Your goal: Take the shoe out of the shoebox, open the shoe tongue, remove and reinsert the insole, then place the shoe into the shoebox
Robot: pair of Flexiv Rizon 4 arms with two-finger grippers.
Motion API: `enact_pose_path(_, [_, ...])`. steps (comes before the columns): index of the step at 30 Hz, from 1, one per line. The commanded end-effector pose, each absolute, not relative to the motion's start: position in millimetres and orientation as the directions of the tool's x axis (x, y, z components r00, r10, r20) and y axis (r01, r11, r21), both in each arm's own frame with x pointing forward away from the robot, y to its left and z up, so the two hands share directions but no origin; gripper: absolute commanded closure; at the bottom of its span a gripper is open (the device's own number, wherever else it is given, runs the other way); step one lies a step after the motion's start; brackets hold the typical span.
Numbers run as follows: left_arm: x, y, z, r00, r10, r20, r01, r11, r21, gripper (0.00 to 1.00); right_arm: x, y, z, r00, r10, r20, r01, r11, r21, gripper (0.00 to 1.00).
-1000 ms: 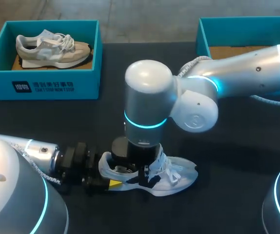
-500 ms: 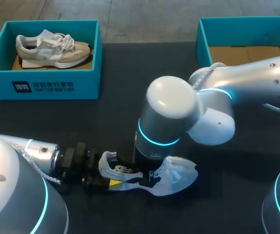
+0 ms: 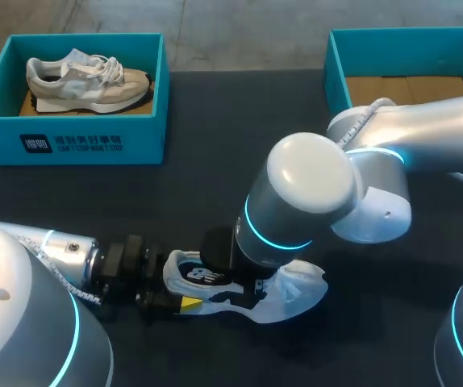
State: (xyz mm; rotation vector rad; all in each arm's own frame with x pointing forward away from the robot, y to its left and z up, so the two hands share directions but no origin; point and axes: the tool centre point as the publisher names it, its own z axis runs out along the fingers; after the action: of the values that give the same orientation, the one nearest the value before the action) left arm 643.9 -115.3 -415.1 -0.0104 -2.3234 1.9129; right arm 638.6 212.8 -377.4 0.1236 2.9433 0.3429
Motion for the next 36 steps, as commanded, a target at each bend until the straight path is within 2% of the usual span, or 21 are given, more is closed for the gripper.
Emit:
enact_pose_path(1, [645,-115,-416,-0.991,0.087,0.097,-0.079,0.197,-0.977,1.00,634,209,-373,-0.978,0.104,-0.179,0.060,0.970,0.234,1.00])
enact_pose_path(21, [645,-115,-416,-0.991,0.087,0.097,-0.079,0.197,-0.977,1.00,635,226,-375,-0.977,0.068,-0.204,0.026,0.980,0.199,1.00])
enact_pose_path(22, [645,-115,-416,-0.991,0.087,0.097,-0.079,0.197,-0.977,1.00,634,226,-374,-0.976,0.067,-0.206,0.026,0.980,0.197,0.99])
enact_pose_path(25, [645,-115,-416,-0.991,0.087,0.097,-0.079,0.197,-0.977,1.00,635,227,-372,-0.976,0.062,-0.211,0.021,0.981,0.190,0.86])
enact_pose_path(30, [645,-115,-416,-0.991,0.087,0.097,-0.079,0.197,-0.977,1.00,635,229,-369,-0.975,0.057,-0.216,0.017,0.983,0.183,0.81])
enact_pose_path(36, [645,-115,-416,-0.991,0.087,0.097,-0.079,0.197,-0.977,1.00,634,228,-361,-0.971,0.060,-0.233,0.019,0.985,0.174,0.79])
